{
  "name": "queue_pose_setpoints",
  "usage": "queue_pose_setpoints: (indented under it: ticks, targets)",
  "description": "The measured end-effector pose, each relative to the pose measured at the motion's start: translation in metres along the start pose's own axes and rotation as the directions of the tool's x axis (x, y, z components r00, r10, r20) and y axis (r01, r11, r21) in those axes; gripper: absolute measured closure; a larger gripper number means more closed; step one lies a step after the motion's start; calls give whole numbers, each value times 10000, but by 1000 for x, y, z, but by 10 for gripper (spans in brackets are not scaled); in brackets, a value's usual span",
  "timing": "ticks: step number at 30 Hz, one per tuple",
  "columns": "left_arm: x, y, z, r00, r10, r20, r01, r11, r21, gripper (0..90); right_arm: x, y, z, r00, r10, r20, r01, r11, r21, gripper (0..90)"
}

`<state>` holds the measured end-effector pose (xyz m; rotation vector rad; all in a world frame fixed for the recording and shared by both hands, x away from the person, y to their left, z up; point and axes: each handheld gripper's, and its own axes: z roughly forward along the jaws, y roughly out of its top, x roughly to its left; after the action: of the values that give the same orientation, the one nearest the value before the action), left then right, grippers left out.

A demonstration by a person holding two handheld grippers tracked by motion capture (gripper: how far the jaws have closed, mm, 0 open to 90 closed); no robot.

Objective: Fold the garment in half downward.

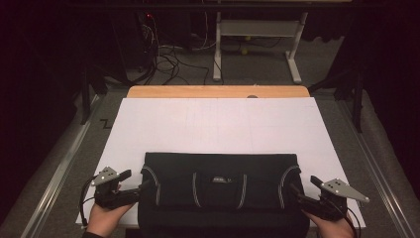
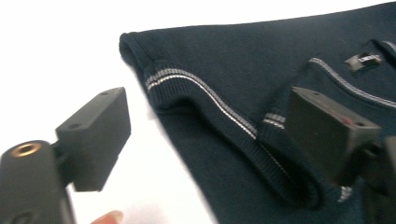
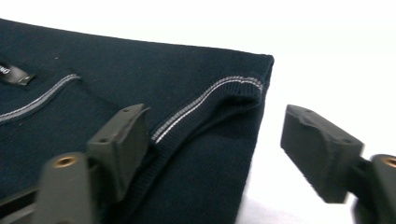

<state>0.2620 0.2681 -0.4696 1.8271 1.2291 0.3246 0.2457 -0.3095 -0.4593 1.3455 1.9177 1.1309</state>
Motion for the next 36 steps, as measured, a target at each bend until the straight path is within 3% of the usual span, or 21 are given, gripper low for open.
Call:
queue_pose_setpoints:
  ticks: [3, 5, 10, 15, 17, 20, 24, 26, 29, 36]
  targets:
    - [5, 5, 5, 9997, -141, -192, 143, 9998, 112, 14, -4, 6, 6, 9997, 256, 13, -256, 9997, 64, 93]
    - [8, 10, 8, 9995, -189, -250, 191, 9998, 60, 0, -7, 13, 13, 9993, 384, 21, -385, 9988, 296, 19]
    - [14, 20, 22, 9993, -205, -302, 218, 9987, 453, 0, -10, 24, 35, 9999, 159, 17, -160, 9962, 855, 2]
    - [26, 29, 41, 9950, -880, -482, 942, 9846, 1474, 0, -17, 35, 58, 9999, 132, 32, -135, 9895, 1442, 125]
    - [26, 29, 47, 9923, -874, -880, 1025, 9775, 1843, 0, -20, 36, 65, 9996, 285, 88, -296, 9843, 1742, 161]
    - [22, 30, 50, 9879, -807, -1324, 1043, 9777, 1823, 18, -21, 36, 71, 9987, 485, 164, -509, 9773, 2057, 214]
    - [14, 32, 56, 9874, -367, -1538, 684, 9762, 2057, 18, -17, 33, 73, 9991, 346, 235, -390, 9737, 2244, 254]
    - [8, 33, 58, 9892, -57, -1465, 373, 9761, 2140, 63, -15, 33, 74, 9992, 337, 207, -375, 9725, 2297, 276]
    - [0, 34, 60, 9916, 285, -1264, -4, 9762, 2171, 221, -11, 31, 75, 9996, 188, 220, -234, 9723, 2326, 320]
    - [-7, 34, 63, 9925, 447, -1138, -198, 9773, 2112, 401, -7, 29, 73, 9999, 70, -97, -47, 9740, 2266, 490]
